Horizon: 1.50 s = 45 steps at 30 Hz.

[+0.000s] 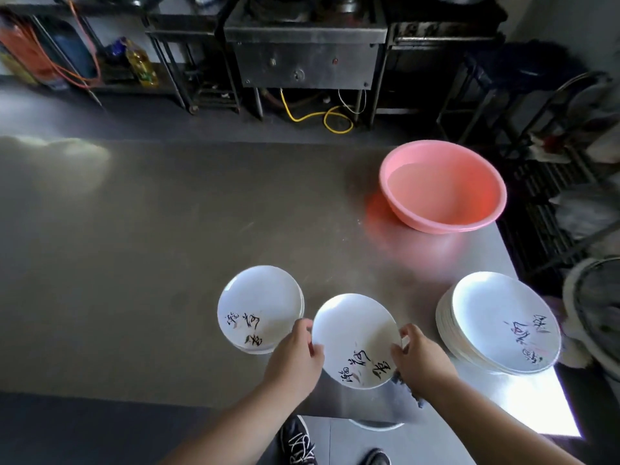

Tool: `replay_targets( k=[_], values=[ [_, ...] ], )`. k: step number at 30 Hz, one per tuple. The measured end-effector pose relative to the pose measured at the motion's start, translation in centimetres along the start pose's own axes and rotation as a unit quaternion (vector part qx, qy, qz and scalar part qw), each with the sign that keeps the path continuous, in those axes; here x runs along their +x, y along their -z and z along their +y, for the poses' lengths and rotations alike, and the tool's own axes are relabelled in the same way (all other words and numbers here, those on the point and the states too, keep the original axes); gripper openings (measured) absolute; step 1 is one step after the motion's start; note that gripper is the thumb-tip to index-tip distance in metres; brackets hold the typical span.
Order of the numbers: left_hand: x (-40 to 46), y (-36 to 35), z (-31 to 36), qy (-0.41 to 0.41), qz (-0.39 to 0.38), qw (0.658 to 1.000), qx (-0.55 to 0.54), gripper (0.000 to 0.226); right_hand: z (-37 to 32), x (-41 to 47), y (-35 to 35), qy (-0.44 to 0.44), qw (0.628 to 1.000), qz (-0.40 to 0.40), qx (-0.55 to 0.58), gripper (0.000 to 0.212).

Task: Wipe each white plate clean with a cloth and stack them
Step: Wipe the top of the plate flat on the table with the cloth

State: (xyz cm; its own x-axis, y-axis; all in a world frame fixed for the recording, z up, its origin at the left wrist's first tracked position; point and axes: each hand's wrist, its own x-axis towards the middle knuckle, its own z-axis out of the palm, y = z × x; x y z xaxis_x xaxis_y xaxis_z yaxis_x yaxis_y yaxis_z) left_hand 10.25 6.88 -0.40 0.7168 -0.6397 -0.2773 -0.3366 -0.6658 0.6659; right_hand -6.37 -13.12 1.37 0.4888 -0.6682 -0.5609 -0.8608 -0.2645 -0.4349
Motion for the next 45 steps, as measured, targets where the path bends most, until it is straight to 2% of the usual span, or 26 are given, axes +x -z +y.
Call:
replay_targets(
  k=[5,10,11,15,18,22,23,25,27,29,32,37,40,45],
  values=[
    [0.1,-3.0,0.5,0.033,-0.016,0.999,0.005,0.023,1.5,1.2,0.5,0.0,1.0,0.01,-0.029,0.024],
    [0.5,-4.8,0.2,0.06,0.014,0.998,-0.018,0.025,1.8,2.9,0.8,0.031,0.999,0.017,-0.036,0.02],
    [0.2,-5.2,0.0,0.062,0.016,0.998,-0.024,0.031,2.0,3.0,0.7,0.035,0.998,0.023,-0.041,0.017],
    [-1.0,-6.0,-0.6,0.055,-0.003,0.998,0.007,0.077,2.7,2.3,0.8,0.054,0.993,0.092,-0.06,0.016],
    [-1.9,-6.3,-1.3,0.017,-0.038,0.996,0.077,0.081,2.4,1.2,0.8,0.142,0.981,0.134,-0.016,0.025],
    [-2.0,-6.5,-2.6,-0.109,0.081,0.959,0.249,0.082,0.6,1.2,0.5,0.3,0.946,0.112,0.047,0.036],
    [-1.8,-6.6,-2.9,-0.127,0.094,0.953,0.257,0.084,0.3,1.5,0.1,0.321,0.943,0.09,0.023,0.043],
    [-1.2,-6.7,-3.6,-0.152,0.074,0.952,0.254,0.089,0.3,1.9,-1.1,0.34,0.933,0.056,-0.106,0.059],
    [-0.6,-6.9,-4.5,-0.18,0.047,0.946,0.265,0.09,0.9,2.1,-2.5,0.334,0.91,0.056,-0.241,0.07],
    [-0.3,-7.1,-4.9,-0.194,0.036,0.939,0.281,0.089,1.2,2.2,-3.6,0.326,0.895,0.059,-0.3,0.076],
    [0.0,-7.3,-5.0,-0.187,0.031,0.939,0.287,0.088,0.9,3.2,-4.5,0.33,0.885,0.044,-0.326,0.083],
    [0.1,-7.4,-5.1,-0.187,0.035,0.942,0.275,0.089,-0.2,4.5,-5.2,0.312,0.889,0.018,-0.335,0.092],
    [0.0,-7.4,-5.0,-0.176,0.035,0.941,0.288,0.09,-0.3,3.6,-4.9,0.325,0.886,-0.021,-0.329,0.095],
    [0.0,-7.5,-5.4,-0.184,0.042,0.937,0.292,0.09,3.3,-0.3,-4.1,0.451,0.81,-0.046,-0.374,0.092]
  ],
)
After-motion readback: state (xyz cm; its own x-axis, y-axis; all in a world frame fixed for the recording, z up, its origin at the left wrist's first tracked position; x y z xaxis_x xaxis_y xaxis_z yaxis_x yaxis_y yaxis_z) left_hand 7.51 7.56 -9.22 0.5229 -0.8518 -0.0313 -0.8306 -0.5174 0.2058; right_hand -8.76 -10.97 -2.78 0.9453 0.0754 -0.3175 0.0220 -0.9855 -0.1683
